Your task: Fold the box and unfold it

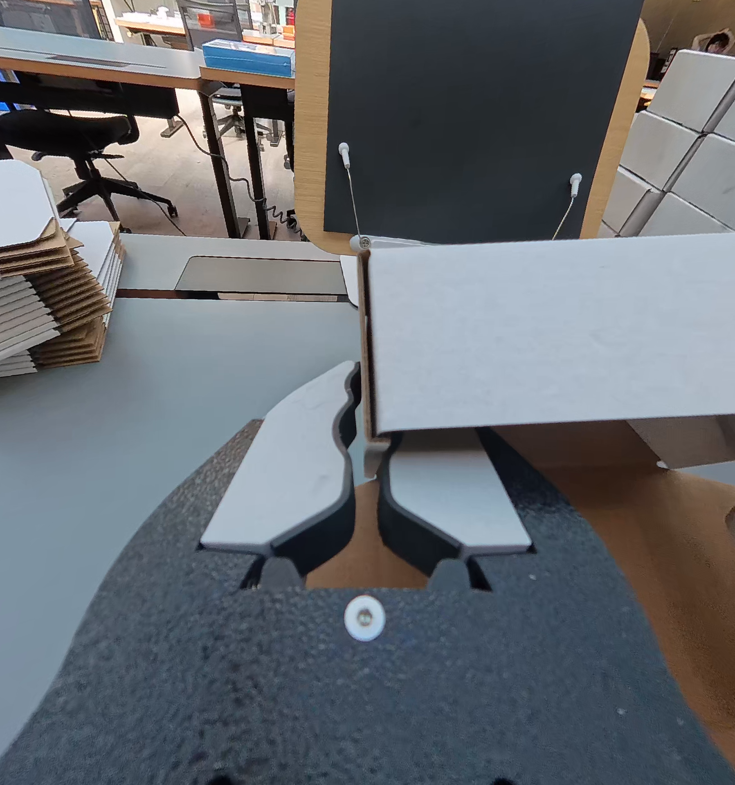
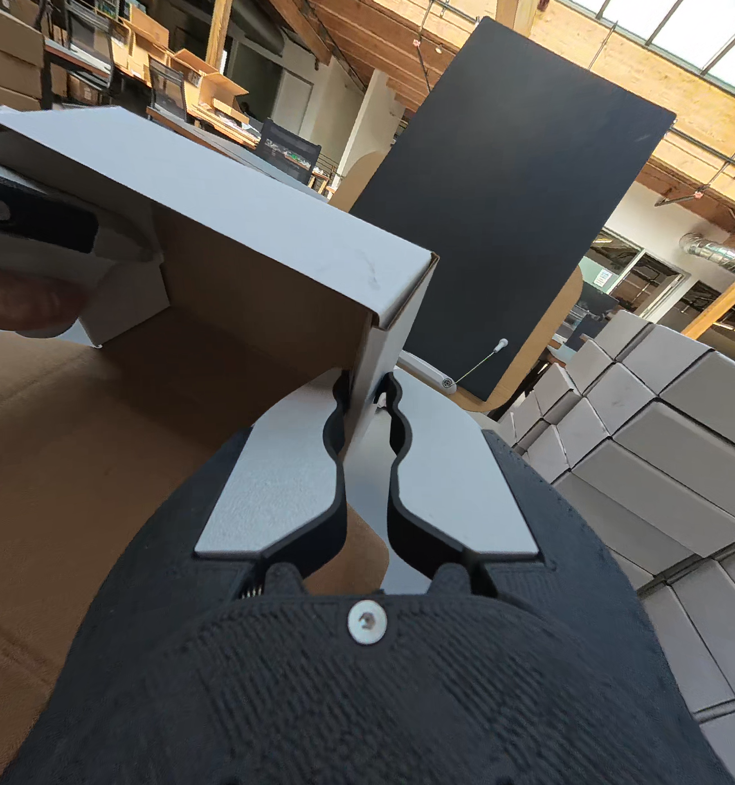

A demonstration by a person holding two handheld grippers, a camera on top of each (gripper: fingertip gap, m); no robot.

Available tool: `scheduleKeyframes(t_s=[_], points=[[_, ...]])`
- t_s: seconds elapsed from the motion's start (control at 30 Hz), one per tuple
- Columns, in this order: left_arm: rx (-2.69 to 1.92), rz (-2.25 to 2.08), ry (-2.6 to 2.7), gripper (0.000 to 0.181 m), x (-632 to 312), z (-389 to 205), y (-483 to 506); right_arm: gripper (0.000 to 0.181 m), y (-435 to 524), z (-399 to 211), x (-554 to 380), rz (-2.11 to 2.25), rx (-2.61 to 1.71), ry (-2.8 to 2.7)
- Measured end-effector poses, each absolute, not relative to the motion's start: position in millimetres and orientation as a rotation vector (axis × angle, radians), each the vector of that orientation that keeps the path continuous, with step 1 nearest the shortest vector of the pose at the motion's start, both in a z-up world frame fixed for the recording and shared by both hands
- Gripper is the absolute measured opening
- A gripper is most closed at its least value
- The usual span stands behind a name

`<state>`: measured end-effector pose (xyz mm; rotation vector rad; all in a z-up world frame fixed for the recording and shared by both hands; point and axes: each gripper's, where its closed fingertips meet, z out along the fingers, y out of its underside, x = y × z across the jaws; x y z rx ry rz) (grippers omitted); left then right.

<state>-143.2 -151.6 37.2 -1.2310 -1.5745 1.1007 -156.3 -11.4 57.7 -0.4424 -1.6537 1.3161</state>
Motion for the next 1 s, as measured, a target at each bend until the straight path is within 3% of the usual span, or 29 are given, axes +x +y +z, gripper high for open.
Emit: scheduleKeyframes(t_s=[0.73,0.83,0.9,1.0], points=[[-1.214,1.175,-1.728,0.006,-163,6,-162,0.017,-25,23,-205,1.281,-0.632,-1.851],[-1.218,1.182,-1.744,0.006,-166,4,-163,0.019,-26,30,-211,1.188,-0.445,-1.728],[-1.200,1.136,-1.745,0.004,-167,2,-161,0.025,-31,31,-210,1.283,-0.438,-1.713],[-1.195,1.132,-1.745,0.004,-165,-1,-163,0.020,-31,26,-211,1.461,-0.526,-1.735]])
